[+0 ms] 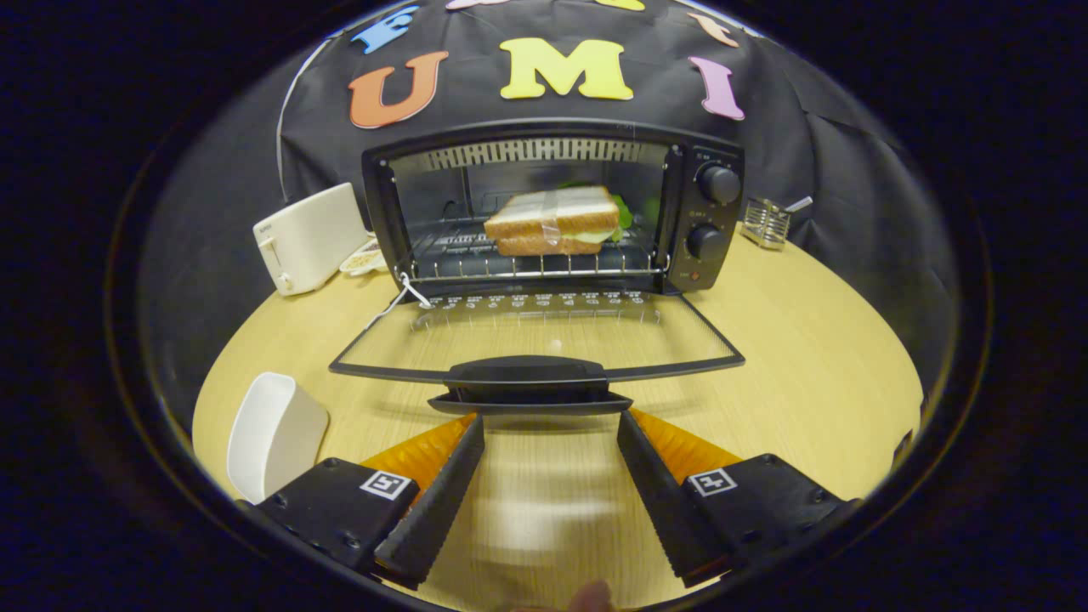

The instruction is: Open the toaster oven, put the food inside, and close the toaster oven door.

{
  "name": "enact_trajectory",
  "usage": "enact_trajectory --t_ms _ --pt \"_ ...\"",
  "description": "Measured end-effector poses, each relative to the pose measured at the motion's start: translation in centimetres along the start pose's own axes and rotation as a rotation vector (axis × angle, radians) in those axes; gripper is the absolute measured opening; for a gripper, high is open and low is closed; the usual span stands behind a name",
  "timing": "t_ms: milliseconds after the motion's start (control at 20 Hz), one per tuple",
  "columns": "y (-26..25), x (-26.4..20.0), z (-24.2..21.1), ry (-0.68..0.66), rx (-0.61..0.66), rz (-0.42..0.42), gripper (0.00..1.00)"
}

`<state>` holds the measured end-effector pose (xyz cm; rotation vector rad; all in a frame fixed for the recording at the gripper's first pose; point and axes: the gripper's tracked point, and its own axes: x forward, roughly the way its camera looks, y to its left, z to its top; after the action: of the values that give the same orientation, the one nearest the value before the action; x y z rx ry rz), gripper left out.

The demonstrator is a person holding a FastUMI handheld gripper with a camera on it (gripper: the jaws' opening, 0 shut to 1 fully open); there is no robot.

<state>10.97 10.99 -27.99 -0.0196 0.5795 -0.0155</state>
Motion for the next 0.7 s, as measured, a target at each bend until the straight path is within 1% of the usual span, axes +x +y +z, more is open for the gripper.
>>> enact_trajectory --t_ms 150,200,450,600,700 --pt "0.2 -1.6 4.8 -0.151 -0.009 0.0 1.0" --pt "0.2 -1.5 5.9 -0.177 -0.003 0.005 1.0" --pt "0.8 -1.1 10.9 -0.239 0.025 0.024 1.0" --pt "1.8 -0.9 13.2 -0.273 0.046 0.063 1.0" --pt "1.4 -1.0 14.3 -0.288 0.047 0.057 1.0"
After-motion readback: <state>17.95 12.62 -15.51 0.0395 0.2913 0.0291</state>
